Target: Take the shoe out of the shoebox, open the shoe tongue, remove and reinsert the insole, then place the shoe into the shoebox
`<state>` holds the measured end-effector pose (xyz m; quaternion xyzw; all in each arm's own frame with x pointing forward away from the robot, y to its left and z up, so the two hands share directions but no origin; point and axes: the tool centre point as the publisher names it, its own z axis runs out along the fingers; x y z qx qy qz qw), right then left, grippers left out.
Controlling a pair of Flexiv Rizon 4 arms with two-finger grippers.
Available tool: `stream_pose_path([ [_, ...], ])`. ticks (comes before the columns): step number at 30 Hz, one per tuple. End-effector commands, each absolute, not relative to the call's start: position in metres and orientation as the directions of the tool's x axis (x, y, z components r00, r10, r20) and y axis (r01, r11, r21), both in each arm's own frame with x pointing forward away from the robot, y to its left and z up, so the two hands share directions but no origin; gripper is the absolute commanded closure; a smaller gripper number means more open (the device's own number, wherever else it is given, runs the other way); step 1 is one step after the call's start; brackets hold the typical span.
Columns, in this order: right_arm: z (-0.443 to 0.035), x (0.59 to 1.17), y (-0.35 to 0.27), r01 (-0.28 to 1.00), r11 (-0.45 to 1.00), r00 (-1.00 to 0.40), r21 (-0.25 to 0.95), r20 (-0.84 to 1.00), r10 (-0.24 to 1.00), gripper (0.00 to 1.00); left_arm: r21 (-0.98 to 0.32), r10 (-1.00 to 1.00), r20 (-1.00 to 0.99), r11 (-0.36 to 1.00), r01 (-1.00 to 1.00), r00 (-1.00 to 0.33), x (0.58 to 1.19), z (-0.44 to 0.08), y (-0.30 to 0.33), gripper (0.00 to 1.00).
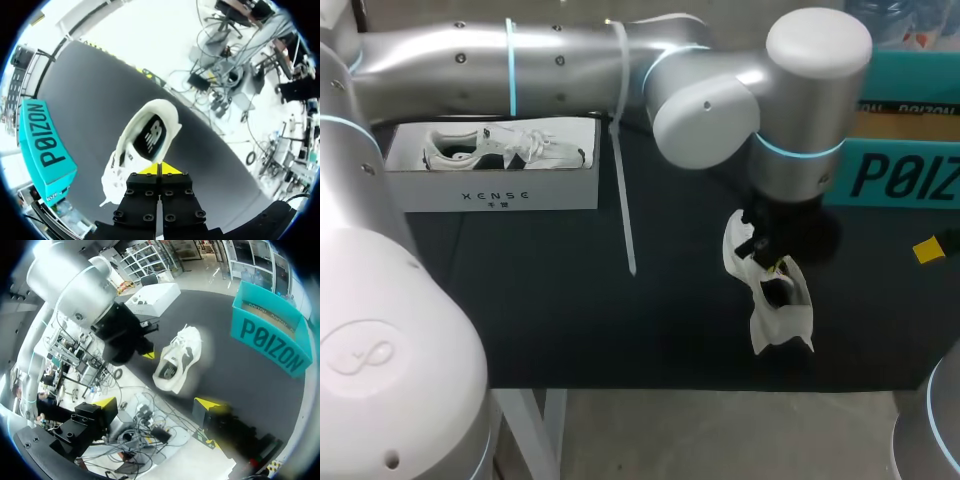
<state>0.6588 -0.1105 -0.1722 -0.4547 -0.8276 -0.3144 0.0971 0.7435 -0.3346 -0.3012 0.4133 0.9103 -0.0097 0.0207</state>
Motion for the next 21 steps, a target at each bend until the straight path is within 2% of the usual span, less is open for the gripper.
stream_pose_path([
  [1,-0.173,0.658,-0.111,0.814,0.389,-0.567,0.432,0.446,0.692,0.0,0.003,0.519,-0.052,0.855,0.519,-0.853,0.718,-0.289,-0.316,1.0],
  [7,-0.173,0.658,-0.111,0.814,0.389,-0.567,0.432,0.446,0.692,0.0,0.053,0.353,-0.03,0.935,0.351,-0.935,0.693,-0.281,-0.296,1.0],
  [8,-0.173,0.658,-0.111,0.814,0.389,-0.567,0.432,0.446,0.692,0.0,0.062,0.341,-0.031,0.939,0.339,-0.94,0.69,-0.279,-0.293,0.83],
  [9,-0.173,0.658,-0.111,0.814,0.389,-0.567,0.432,0.446,0.692,0.0,0.03,0.368,-0.049,0.93,0.367,-0.929,0.687,-0.276,-0.292,0.0],
  [21,-0.173,0.658,-0.111,0.814,0.389,-0.567,0.432,0.446,0.692,0.0,0.03,0.368,-0.049,0.93,0.367,-0.929,0.687,-0.276,-0.292,0.0],
])
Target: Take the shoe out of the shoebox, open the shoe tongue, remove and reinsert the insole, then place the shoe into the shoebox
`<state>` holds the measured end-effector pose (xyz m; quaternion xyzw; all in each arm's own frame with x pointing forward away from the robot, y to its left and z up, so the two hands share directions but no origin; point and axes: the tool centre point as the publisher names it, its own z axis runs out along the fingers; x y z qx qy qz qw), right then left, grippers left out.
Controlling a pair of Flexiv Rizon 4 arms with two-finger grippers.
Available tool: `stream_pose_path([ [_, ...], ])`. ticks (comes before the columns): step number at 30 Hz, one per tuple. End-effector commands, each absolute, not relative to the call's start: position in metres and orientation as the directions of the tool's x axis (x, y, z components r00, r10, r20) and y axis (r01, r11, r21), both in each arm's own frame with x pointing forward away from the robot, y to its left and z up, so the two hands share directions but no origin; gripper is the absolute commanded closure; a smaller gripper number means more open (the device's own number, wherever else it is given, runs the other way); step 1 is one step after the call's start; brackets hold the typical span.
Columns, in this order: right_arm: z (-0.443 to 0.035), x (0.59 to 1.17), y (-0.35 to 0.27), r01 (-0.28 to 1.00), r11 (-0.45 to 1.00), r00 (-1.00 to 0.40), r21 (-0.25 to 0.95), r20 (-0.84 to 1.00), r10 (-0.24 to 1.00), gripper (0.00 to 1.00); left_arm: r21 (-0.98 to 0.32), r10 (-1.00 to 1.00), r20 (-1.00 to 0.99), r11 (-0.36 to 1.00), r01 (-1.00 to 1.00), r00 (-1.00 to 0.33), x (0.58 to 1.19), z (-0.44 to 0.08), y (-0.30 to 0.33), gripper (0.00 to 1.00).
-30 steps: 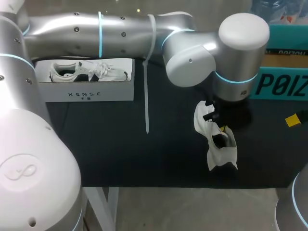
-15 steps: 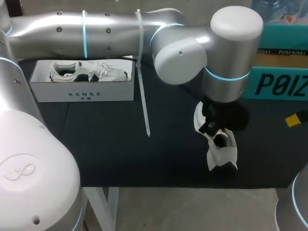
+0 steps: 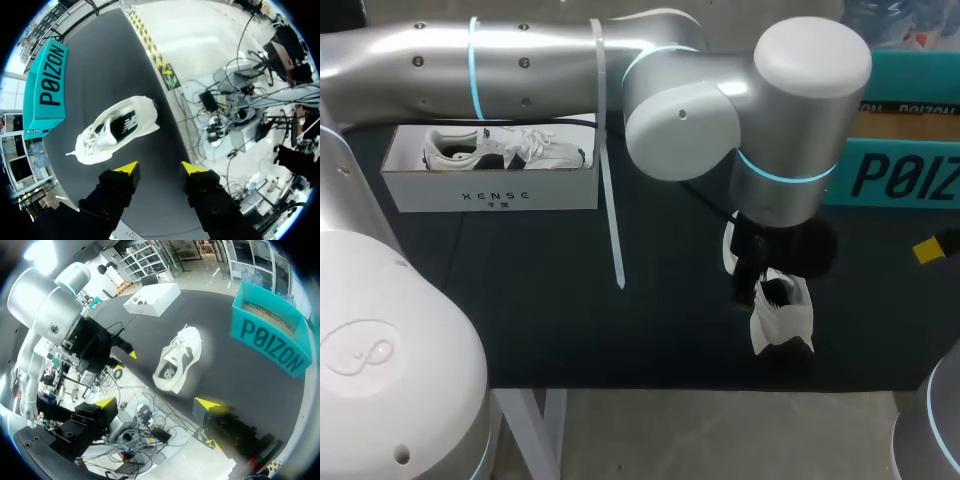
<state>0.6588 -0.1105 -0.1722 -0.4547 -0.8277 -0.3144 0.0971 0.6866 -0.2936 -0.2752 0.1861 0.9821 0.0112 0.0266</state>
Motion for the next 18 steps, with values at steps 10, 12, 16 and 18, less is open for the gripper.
stream_pose_path([
  [10,-0.173,0.658,-0.111,0.814,0.389,-0.567,0.432,0.446,0.692,0.0,0.058,0.27,0.004,0.961,0.27,-0.963,0.68,-0.281,-0.297,0.0],
  [12,-0.173,0.658,-0.111,0.814,0.389,-0.567,0.432,0.446,0.692,0.0,0.065,0.232,0.009,0.971,0.232,-0.973,0.674,-0.282,-0.299,0.0],
  [16,-0.173,0.658,-0.111,0.814,0.389,-0.567,0.432,0.446,0.692,0.0,0.049,0.189,0.046,0.98,0.191,-0.981,0.664,-0.289,-0.304,0.0],
  [18,-0.173,0.658,-0.111,0.814,0.389,-0.567,0.432,0.446,0.692,0.0,0.037,0.189,0.051,0.981,0.191,-0.981,0.661,-0.293,-0.308,0.0],
])
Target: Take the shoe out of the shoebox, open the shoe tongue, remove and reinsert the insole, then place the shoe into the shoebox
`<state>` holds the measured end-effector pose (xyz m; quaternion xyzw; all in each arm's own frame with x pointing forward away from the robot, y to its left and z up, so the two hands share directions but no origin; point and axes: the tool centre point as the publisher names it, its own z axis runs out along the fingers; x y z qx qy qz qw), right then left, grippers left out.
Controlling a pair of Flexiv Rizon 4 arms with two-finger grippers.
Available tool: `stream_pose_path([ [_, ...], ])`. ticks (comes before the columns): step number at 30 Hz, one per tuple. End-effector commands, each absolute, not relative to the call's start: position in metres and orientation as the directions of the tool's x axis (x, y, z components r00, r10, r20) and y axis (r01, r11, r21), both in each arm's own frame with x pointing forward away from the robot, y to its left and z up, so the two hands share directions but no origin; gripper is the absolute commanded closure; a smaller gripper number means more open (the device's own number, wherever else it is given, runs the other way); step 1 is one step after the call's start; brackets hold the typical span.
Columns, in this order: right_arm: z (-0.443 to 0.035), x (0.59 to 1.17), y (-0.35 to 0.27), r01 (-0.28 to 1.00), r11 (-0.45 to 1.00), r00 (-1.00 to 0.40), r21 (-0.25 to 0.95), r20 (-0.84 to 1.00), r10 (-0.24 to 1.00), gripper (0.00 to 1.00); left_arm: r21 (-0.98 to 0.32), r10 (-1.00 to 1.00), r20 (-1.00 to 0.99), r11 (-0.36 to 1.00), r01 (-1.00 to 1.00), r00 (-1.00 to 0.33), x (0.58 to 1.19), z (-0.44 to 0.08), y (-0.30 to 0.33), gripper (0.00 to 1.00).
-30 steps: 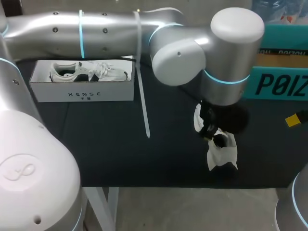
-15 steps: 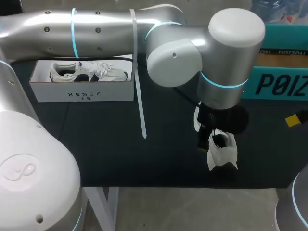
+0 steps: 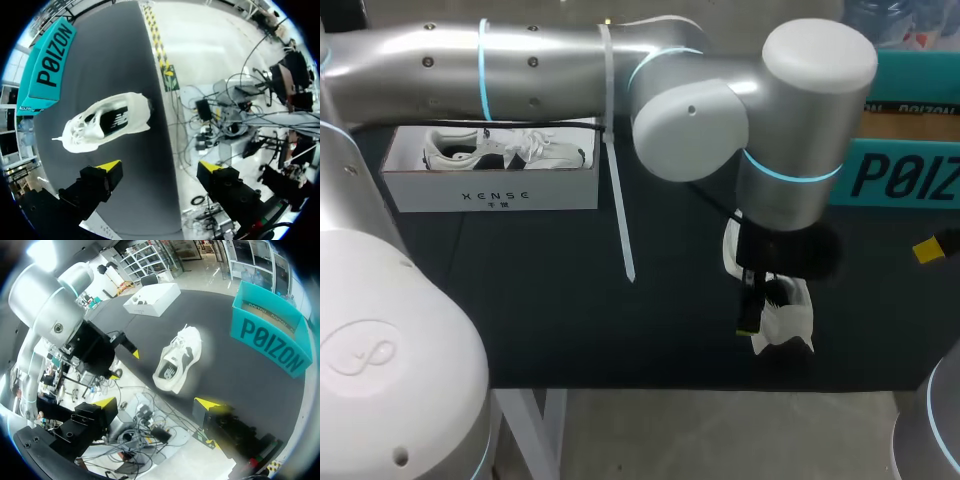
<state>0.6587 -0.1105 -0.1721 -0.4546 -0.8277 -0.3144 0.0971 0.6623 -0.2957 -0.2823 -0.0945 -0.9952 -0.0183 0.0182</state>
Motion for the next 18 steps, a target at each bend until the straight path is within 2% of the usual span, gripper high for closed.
stream_pose_path([
  [1,-0.173,0.658,-0.111,0.814,0.389,-0.567,0.432,0.446,0.692,0.0,0.046,0.184,0.049,0.981,0.186,-0.982,0.659,-0.295,-0.31,0.0],
  [6,-0.173,0.658,-0.111,0.814,0.389,-0.567,0.432,0.446,0.692,0.0,-0.002,0.168,0.079,0.986,0.169,-0.983,0.654,-0.305,-0.324,0.0],
  [18,-0.173,0.658,-0.111,0.814,0.389,-0.567,0.432,0.446,0.692,0.0,-0.011,0.064,0.054,0.998,0.064,-0.996,0.65,-0.335,-0.355,0.0],
])
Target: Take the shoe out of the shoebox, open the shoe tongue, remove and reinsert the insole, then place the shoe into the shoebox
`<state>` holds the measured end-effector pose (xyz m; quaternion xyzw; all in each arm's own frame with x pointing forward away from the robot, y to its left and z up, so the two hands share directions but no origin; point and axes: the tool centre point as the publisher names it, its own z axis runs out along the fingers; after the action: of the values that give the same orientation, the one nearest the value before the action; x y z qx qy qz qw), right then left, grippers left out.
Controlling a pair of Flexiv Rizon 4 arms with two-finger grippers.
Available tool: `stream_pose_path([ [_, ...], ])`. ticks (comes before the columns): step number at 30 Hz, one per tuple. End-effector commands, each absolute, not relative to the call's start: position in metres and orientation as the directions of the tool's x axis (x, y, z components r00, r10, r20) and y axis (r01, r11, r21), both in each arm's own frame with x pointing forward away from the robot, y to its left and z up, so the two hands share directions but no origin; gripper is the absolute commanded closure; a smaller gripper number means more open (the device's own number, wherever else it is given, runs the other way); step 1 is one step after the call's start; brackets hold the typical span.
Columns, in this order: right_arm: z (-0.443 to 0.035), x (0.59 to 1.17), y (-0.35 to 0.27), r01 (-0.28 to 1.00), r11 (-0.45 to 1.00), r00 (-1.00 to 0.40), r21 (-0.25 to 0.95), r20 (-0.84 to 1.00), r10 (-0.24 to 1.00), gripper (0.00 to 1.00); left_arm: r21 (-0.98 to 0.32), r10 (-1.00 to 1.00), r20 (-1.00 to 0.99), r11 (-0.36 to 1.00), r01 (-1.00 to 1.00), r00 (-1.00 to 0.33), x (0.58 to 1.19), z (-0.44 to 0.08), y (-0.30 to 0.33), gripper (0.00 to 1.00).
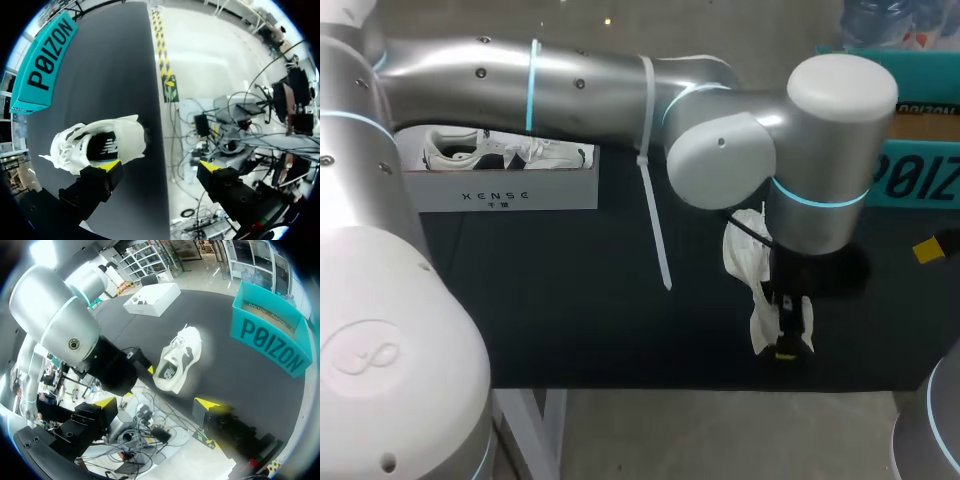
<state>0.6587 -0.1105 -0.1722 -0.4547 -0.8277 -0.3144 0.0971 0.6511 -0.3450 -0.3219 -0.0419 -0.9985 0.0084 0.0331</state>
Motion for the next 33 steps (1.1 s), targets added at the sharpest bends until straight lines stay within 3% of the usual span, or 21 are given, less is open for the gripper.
stream_pose_path([
  [1,-0.173,0.658,-0.111,0.814,0.389,-0.567,0.432,0.446,0.692,0.0,-0.012,0.057,0.047,0.998,0.056,-0.997,0.651,-0.338,-0.356,0.0],
  [33,-0.173,0.658,-0.111,0.814,0.389,-0.567,0.432,0.446,0.692,0.0,0.004,-0.076,0.004,0.997,-0.076,-0.997,0.675,-0.366,-0.372,0.0],
])
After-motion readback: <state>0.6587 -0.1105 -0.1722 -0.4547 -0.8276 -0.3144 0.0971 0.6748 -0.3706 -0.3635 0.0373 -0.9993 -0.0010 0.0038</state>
